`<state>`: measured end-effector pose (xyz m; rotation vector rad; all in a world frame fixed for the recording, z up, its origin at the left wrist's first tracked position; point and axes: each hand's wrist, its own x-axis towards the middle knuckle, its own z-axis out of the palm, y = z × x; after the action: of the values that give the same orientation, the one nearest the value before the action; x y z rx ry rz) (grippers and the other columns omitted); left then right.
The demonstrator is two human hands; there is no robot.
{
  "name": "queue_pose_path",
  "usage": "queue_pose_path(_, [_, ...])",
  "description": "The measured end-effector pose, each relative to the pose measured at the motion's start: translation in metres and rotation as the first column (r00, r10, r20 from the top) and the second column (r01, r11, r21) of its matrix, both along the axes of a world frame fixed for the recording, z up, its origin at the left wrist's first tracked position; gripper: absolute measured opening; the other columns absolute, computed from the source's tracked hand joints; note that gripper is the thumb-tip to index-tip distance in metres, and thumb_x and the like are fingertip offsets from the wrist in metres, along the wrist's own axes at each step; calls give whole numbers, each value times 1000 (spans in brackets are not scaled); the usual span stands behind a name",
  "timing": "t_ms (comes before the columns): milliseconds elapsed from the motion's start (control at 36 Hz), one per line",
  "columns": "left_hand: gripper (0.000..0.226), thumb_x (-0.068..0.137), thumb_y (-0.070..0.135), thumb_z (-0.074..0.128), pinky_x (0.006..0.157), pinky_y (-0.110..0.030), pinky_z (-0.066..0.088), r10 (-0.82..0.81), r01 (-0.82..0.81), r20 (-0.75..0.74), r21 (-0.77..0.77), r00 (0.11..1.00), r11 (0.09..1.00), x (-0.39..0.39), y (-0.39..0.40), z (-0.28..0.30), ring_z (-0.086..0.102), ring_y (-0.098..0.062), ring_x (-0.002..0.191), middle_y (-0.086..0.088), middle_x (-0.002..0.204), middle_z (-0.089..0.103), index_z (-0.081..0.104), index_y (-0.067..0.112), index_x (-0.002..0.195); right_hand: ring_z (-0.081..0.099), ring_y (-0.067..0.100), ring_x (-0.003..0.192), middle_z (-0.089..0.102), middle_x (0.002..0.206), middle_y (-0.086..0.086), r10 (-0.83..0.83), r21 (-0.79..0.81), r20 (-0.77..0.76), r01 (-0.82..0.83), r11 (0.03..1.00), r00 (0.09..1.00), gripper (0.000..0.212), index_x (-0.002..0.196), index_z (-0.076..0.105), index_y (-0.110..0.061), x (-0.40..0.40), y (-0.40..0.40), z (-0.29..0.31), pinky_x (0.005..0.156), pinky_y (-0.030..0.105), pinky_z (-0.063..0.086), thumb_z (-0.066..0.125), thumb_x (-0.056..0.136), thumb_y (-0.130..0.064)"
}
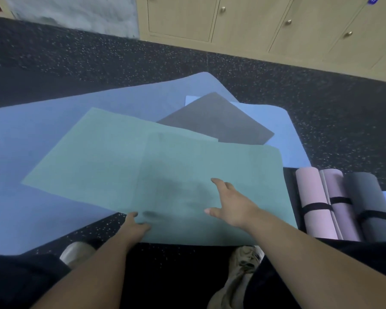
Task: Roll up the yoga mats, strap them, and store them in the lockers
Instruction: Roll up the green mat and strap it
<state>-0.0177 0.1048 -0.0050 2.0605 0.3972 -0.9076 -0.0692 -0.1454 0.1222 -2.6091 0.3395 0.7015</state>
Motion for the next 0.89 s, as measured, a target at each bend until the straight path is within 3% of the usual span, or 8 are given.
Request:
queue_pose_path(167, [75,89,15,66,102,-38,39,35,-38,-73,-41,997,998,-3,0,-8,45,-36,127,-23,145,38,24,8,150,40,26,136,22,156,6,10,-1,0,-10,1000,1000,84,154,6,-26,-1,1,-2,107,36,36,62,93,-42])
queue_pose_path(306, [77,89,14,66,86,-33,38,66,-74,-98,-81,993,994,-4,1,-10,48,-31,108,-23,143,39,21,7,151,41,25,134,23,155,4,5,-19,-6,-5,1000,1000,84,154,7,-26,-1,0,-3,105,35,38,62,93,-42])
queue_pose_path(472, [77,87,10,68,85,-32,42,66,-74,-83,-96,994,993,1,-1,-12,50,-26,99,-21,131,49,24,8,150,41,25,134,22,156,4,0,-14,1,0,1000,1000,83,154,6,-27,2,2,-3,106,36,38,61,93,-43])
queue_pose_path(611, [106,66,19,84,100,-40,44,41,-47,-103,-52,994,998,3,1,-13,51,-34,117,-23,138,43,20,22,151,40,26,135,22,156,4,-20,-8,9,20,1000,1000,84,154,7,-27,8,3,-3,106,37,37,61,93,-43])
queue_pose_path(722, [107,77,20,80,107,-40,31,63,-61,-57,45,996,997,0,-11,2,32,-38,134,-23,150,18,6,15,153,40,27,135,23,156,4,-19,-6,4,19,1000,1000,83,154,7,-26,11,7,-3,106,37,37,61,93,-42])
queue_pose_path(750, [105,76,21,81,107,-39,32,75,-73,-53,36,996,997,-1,-15,6,32,-37,134,-23,150,20,9,12,152,40,27,135,22,156,4,-17,-5,5,17,1000,1000,83,154,7,-27,12,8,-3,106,37,36,61,93,-42])
queue_pose_path(806, [91,65,25,83,104,-39,41,66,-67,-34,-29,997,997,1,-20,4,48,-35,122,-21,138,43,36,7,140,40,27,135,22,156,4,-14,-5,11,14,1000,1000,83,154,7,-27,13,10,-1,105,36,36,61,93,-42])
queue_pose_path(889, [41,63,16,75,87,-32,51,18,-12,62,-89,998,996,3,-27,10,65,-27,97,-7,97,68,63,11,102,43,27,132,23,155,5,0,-15,25,0,1000,1000,83,154,6,-27,17,14,1,104,37,39,62,93,-40])
